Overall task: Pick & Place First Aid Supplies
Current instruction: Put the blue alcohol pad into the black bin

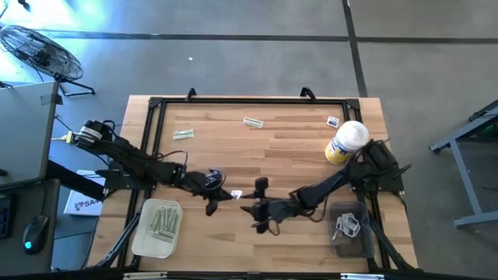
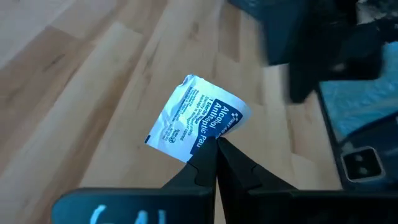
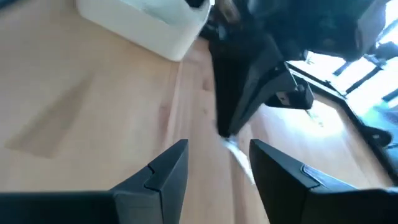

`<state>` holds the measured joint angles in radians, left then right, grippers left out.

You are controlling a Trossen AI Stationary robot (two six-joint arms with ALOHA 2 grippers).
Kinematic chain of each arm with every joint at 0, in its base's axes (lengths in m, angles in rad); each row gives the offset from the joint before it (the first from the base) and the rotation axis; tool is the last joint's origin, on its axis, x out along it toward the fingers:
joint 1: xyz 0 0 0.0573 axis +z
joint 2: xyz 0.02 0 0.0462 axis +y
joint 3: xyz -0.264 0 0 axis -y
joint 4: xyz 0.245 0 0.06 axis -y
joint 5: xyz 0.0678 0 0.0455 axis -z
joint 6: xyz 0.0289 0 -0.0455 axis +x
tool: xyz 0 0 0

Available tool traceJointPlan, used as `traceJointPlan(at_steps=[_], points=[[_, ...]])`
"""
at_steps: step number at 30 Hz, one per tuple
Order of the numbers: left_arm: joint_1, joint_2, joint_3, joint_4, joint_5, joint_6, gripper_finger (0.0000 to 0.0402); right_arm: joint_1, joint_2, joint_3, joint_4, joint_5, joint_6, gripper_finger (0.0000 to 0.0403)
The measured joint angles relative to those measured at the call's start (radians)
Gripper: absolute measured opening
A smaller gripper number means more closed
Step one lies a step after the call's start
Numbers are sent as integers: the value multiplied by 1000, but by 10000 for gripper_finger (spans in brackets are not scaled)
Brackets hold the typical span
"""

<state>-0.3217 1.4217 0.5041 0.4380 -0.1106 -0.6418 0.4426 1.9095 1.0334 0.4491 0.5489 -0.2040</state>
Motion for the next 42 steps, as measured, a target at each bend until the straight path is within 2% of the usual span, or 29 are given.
traceJointPlan(at_steps=[5,12,20,25,30,36,39,42], points=[[-1,6,0,51,43,14,0,-45,45,91,-118,-76,-40,165],[0,6,1,69,46,36,0,-91,50,97,-144,-109,-33,147],[0,6,1,82,41,36,0,-110,50,97,-143,-165,31,68],[0,6,1,84,-34,65,6,-111,50,97,-146,-166,61,7],[0,6,1,117,-110,102,39,-113,50,97,-167,-158,119,11],[1,-19,2,121,-76,142,104,-112,50,97,-199,-139,178,5],[1,-64,2,54,-73,141,126,-112,38,97,-232,-142,207,3],[-1,-108,2,-39,-111,118,132,-93,-14,97,-331,-150,259,3]])
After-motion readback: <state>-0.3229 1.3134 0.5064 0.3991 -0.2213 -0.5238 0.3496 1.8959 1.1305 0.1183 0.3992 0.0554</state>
